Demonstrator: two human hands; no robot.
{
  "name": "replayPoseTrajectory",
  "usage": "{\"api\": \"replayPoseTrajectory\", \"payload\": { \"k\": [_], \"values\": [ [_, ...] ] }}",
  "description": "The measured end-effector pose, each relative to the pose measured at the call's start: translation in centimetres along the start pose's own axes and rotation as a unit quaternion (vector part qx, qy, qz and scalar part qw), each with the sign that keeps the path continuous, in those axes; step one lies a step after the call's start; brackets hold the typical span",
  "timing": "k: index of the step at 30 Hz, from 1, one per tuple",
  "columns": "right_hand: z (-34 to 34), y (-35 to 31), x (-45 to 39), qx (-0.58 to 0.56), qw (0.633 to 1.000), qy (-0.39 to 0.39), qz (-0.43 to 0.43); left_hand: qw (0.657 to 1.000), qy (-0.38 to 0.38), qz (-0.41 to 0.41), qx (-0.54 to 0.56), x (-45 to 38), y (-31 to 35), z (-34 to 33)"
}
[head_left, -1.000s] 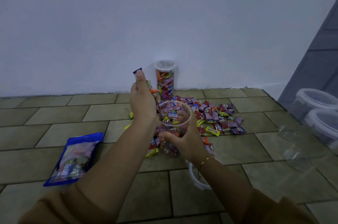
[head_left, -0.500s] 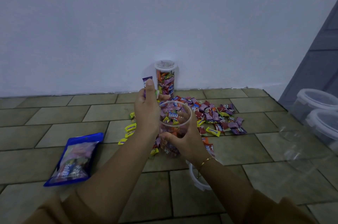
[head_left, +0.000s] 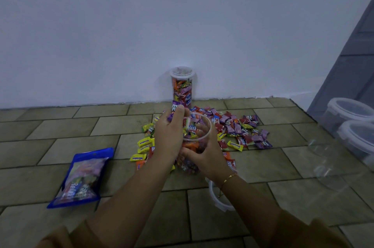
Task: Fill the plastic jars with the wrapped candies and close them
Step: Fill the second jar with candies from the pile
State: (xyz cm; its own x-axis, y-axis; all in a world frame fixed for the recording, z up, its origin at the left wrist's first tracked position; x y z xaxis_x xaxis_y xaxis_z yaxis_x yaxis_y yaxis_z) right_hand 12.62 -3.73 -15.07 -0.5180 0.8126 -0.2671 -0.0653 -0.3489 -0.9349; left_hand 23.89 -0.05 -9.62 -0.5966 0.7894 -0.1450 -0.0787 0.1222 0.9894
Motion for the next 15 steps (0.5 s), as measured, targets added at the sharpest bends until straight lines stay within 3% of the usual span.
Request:
{"api": "replayPoseTrajectory", "payload": {
  "k": [8, 15],
  "values": [
    [0.06, -0.28, 0.08, 0.004, 1.000, 0.003, 0.005, 0.998, -0.037, 0.022, -0.040, -0.03, -0.65, -0.40],
    [0.04, -0.20, 0.09, -0.017, 1.000, 0.002, 0.008, 0.998, -0.049, 0.028, 0.007, -0.10, -0.95, -0.44]
  ]
}}
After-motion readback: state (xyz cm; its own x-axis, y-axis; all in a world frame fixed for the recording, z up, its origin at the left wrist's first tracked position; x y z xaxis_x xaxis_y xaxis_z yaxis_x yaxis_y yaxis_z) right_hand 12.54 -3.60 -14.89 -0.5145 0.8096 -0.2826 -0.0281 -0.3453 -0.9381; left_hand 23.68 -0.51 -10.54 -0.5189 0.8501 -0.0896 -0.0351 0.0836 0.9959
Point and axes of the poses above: each hand's wrist, its own x-axis away from the middle knuckle, its own z-axis out of the back of the hand, y = z × x, the point moved 6 cm from there along -x, towards the middle knuckle, and after that the axes turned 4 degrees about -y, right-handed, at the moved point
